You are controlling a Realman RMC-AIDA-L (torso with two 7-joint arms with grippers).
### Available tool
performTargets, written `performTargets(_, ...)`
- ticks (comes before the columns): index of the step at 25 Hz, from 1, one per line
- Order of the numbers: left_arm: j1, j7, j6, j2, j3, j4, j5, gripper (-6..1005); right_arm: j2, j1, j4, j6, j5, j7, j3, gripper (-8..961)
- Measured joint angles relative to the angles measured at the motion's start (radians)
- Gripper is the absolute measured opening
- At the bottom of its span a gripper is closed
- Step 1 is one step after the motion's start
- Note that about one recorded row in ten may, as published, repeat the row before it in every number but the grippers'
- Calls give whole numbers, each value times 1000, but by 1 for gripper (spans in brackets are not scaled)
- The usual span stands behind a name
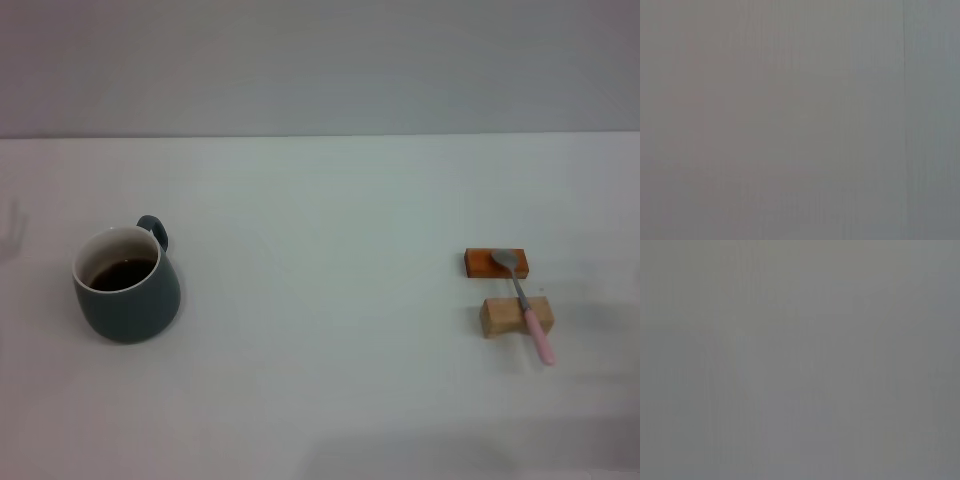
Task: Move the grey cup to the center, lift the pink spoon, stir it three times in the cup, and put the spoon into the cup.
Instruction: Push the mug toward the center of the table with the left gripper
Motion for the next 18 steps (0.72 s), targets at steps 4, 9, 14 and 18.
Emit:
performTargets(4, 0, 0, 0, 0, 0, 0, 0, 806, 0, 1, -1, 2, 0, 0, 0, 651)
performTargets(9, -3, 0, -5, 0, 0, 0, 0, 805, 2, 2, -1, 1, 0, -13, 5, 650)
performTargets(14, -5, 0, -5, -1, 0, 0, 0, 804, 4, 2, -16, -11, 10, -14, 46, 650)
performTargets(18, -5, -1, -4, -2, 0, 0, 0, 803, 4, 2, -19, -17, 12, -19, 85, 651)
